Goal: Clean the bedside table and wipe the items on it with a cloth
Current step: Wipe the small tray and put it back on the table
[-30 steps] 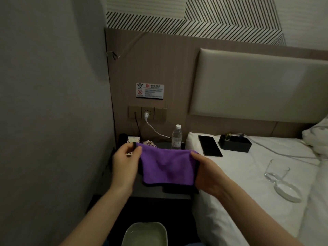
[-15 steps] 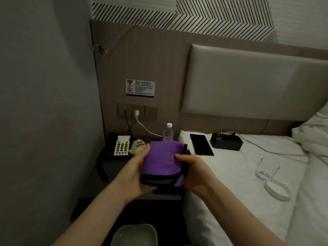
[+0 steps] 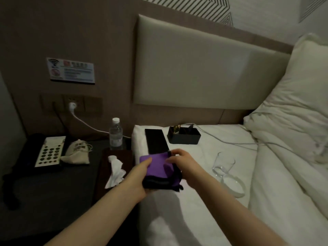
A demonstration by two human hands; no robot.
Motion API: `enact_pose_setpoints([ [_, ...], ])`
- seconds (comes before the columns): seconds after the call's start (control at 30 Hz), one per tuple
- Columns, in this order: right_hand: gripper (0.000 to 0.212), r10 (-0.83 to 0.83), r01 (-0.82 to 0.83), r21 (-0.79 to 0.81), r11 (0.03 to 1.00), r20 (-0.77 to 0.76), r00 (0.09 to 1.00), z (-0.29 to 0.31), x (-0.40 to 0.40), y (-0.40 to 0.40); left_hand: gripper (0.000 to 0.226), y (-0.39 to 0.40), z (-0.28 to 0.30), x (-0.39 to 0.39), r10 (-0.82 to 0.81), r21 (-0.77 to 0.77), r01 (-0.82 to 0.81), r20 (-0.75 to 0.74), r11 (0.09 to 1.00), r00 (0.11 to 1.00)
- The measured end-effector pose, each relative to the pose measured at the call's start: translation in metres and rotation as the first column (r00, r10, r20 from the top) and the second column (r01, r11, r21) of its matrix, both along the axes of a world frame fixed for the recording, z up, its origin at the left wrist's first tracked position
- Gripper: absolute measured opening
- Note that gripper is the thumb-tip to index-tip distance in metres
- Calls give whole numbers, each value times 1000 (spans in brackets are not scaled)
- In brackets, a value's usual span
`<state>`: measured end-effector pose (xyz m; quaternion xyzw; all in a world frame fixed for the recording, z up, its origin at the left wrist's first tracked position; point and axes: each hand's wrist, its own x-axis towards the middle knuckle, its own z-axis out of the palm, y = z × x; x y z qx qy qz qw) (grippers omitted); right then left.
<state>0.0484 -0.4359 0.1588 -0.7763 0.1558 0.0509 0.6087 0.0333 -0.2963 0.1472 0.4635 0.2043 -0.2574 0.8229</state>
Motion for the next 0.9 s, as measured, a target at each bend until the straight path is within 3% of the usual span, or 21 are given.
enact_pose_setpoints([
  [0.27, 21, -124, 141, -159, 977, 112, 986, -17, 121, -61, 31, -76, -4, 112, -2, 1, 2, 72, 1000, 997],
  [0.37, 25, -128, 142, -222, 965, 75, 989, -34, 152, -73, 40, -91, -22, 142, 37, 2, -37, 49, 999, 998],
  [0.5, 28, -107, 135, -387, 912, 94, 990, -51, 183, -87, 29, -101, -37, 169, 71, -18, -71, -6, 997, 997],
  [0.53, 30, -82, 113, -505, 856, 84, 993, -54, 189, -90, 28, -102, -41, 173, 81, -32, -81, -17, 996, 997],
  [0.63, 35, -7, 16, -827, 561, 14, 1000, -67, 200, -100, 26, -103, -52, 181, 83, -42, -84, -38, 996, 996],
  [0.77, 23, 46, 18, -942, 334, 35, 998, -75, 206, -101, 21, -99, -58, 179, 58, -11, -58, -18, 998, 998],
  [0.9, 29, 183, -26, -1000, -17, -29, 983, -74, 200, -99, 20, -88, -59, 172, 49, 25, -49, -6, 998, 999],
])
